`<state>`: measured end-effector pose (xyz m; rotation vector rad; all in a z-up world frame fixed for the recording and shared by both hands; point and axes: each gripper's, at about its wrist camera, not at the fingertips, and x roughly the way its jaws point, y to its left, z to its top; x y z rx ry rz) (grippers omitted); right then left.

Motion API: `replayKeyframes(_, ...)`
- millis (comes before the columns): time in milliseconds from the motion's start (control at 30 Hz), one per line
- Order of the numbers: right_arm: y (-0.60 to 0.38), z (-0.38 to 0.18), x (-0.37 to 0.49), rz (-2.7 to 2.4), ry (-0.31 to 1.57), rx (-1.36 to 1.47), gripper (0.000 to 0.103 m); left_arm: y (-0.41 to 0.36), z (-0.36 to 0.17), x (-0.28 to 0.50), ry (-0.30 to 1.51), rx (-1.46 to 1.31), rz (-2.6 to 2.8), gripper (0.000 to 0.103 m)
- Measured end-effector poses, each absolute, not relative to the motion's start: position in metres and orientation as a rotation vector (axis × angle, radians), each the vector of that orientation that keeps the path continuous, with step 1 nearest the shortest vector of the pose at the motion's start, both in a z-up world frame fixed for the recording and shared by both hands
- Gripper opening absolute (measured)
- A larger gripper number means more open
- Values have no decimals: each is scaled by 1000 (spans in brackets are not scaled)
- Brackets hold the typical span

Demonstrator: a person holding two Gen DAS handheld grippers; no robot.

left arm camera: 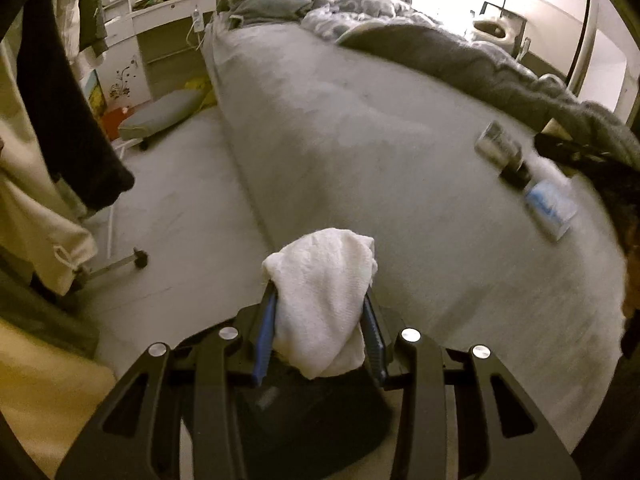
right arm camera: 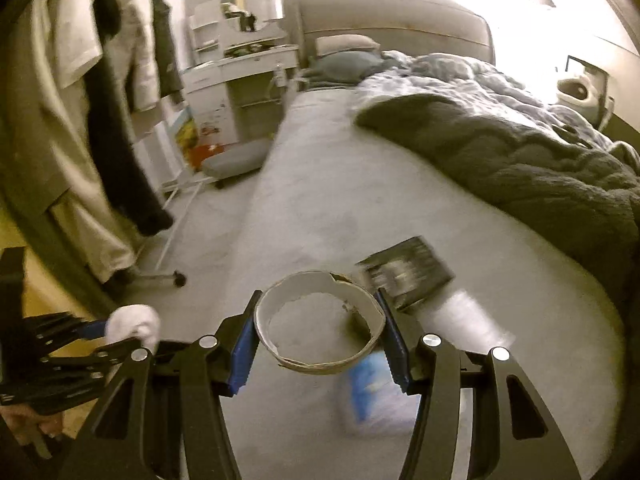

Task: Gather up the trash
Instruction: 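Carry both items to the bin and drop the towel from the left tool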

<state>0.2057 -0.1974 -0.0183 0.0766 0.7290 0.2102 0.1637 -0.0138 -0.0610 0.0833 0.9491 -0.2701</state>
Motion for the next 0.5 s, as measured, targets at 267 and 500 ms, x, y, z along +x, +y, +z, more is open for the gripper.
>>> replayKeyframes(267, -151, -22, 174, 283, 749, 44, 55, 8, -99, 148, 1057, 45, -237, 42)
replayKeyframes(500, -113, -32, 159, 345, 790, 29, 55, 30, -149, 138, 1201, 19, -191, 42)
